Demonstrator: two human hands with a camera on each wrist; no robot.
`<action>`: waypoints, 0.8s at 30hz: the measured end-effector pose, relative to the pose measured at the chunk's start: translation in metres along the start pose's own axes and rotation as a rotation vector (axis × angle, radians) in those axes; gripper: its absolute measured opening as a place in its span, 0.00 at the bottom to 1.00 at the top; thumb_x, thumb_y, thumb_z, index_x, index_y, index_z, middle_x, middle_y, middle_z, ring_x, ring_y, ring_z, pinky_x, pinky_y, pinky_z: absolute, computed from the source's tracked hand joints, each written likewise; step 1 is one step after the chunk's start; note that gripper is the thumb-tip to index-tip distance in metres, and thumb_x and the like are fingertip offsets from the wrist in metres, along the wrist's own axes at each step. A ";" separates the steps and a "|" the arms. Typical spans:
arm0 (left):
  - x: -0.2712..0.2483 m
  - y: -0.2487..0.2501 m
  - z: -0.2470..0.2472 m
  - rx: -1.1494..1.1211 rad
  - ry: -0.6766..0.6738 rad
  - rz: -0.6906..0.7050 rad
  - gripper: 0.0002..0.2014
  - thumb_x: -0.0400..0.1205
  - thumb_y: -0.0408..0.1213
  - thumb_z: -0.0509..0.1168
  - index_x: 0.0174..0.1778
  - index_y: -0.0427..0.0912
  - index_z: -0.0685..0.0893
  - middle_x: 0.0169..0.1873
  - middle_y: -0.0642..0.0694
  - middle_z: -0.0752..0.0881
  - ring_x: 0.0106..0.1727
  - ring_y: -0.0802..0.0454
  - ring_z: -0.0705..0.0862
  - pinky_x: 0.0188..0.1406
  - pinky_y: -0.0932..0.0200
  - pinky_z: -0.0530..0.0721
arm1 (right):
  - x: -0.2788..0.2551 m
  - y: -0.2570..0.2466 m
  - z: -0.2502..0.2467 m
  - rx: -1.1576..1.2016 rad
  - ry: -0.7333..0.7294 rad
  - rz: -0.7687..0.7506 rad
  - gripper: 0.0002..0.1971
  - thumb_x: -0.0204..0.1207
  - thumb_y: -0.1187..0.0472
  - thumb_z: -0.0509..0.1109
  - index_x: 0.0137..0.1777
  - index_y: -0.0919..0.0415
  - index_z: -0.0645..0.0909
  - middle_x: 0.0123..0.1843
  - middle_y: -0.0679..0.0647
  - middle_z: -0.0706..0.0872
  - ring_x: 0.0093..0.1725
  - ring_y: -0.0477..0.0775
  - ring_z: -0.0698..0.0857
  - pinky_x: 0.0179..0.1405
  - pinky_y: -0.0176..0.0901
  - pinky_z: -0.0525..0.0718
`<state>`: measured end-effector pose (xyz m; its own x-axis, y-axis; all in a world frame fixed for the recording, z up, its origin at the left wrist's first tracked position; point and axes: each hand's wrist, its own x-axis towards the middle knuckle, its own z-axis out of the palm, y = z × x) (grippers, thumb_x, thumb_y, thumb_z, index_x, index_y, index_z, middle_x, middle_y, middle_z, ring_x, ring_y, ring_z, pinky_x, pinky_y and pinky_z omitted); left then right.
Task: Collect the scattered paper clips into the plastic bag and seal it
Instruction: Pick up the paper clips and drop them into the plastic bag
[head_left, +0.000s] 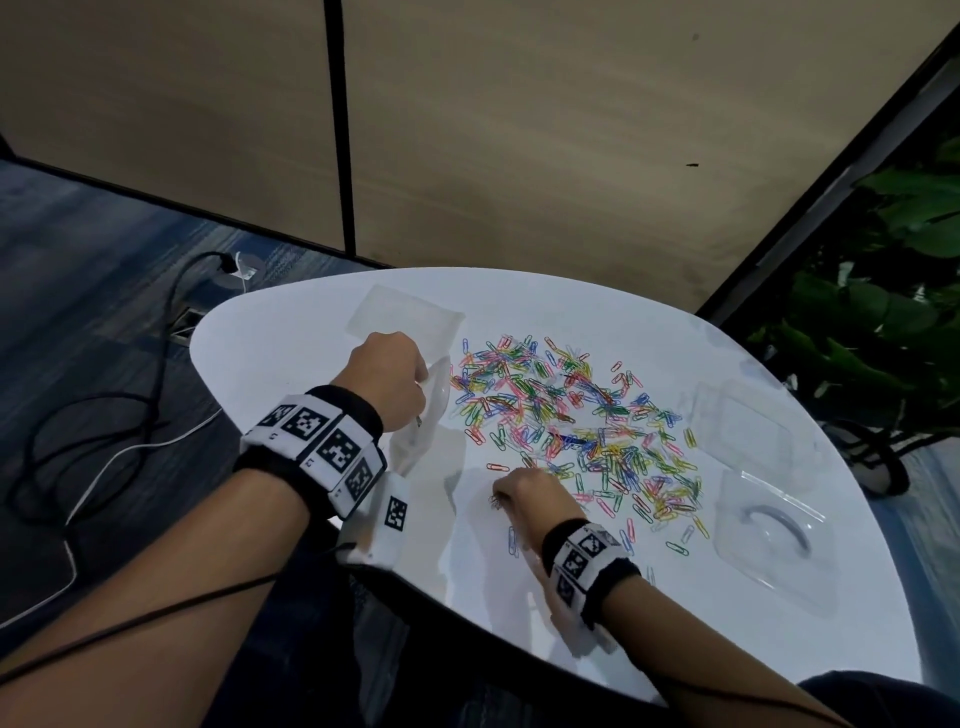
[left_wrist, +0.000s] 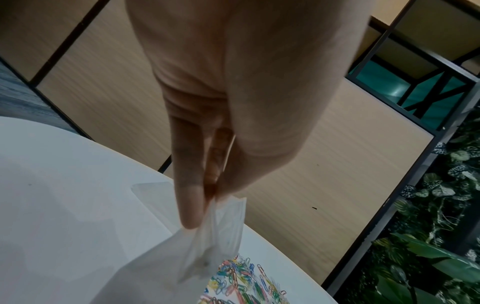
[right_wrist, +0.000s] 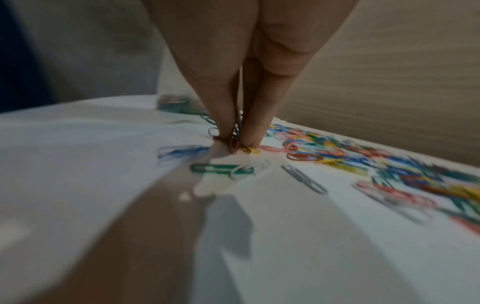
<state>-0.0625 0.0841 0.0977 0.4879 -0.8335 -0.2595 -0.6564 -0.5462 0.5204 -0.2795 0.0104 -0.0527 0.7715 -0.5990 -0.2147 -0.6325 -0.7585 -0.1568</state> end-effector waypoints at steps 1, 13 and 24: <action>0.000 0.000 0.000 0.002 -0.005 0.004 0.18 0.77 0.26 0.66 0.60 0.41 0.91 0.56 0.39 0.89 0.57 0.40 0.87 0.49 0.57 0.84 | 0.001 0.004 -0.005 0.102 0.035 0.080 0.10 0.75 0.73 0.69 0.45 0.59 0.89 0.43 0.55 0.90 0.43 0.55 0.87 0.47 0.41 0.87; -0.002 0.008 0.006 -0.014 -0.045 0.045 0.18 0.77 0.25 0.61 0.55 0.40 0.92 0.52 0.36 0.89 0.54 0.38 0.88 0.46 0.58 0.82 | 0.011 -0.019 -0.107 1.769 0.216 0.419 0.09 0.73 0.76 0.74 0.53 0.74 0.86 0.50 0.67 0.91 0.48 0.58 0.92 0.51 0.42 0.90; -0.006 0.015 0.013 -0.022 -0.021 0.104 0.15 0.77 0.29 0.66 0.57 0.43 0.92 0.55 0.39 0.89 0.57 0.40 0.87 0.51 0.57 0.82 | 0.042 -0.070 -0.101 1.338 0.091 0.432 0.09 0.64 0.75 0.75 0.38 0.60 0.88 0.42 0.65 0.92 0.41 0.63 0.91 0.54 0.58 0.90</action>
<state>-0.0826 0.0796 0.0963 0.4054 -0.8873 -0.2198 -0.6899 -0.4547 0.5633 -0.1958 0.0122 0.0463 0.4716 -0.7718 -0.4265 -0.3634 0.2706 -0.8915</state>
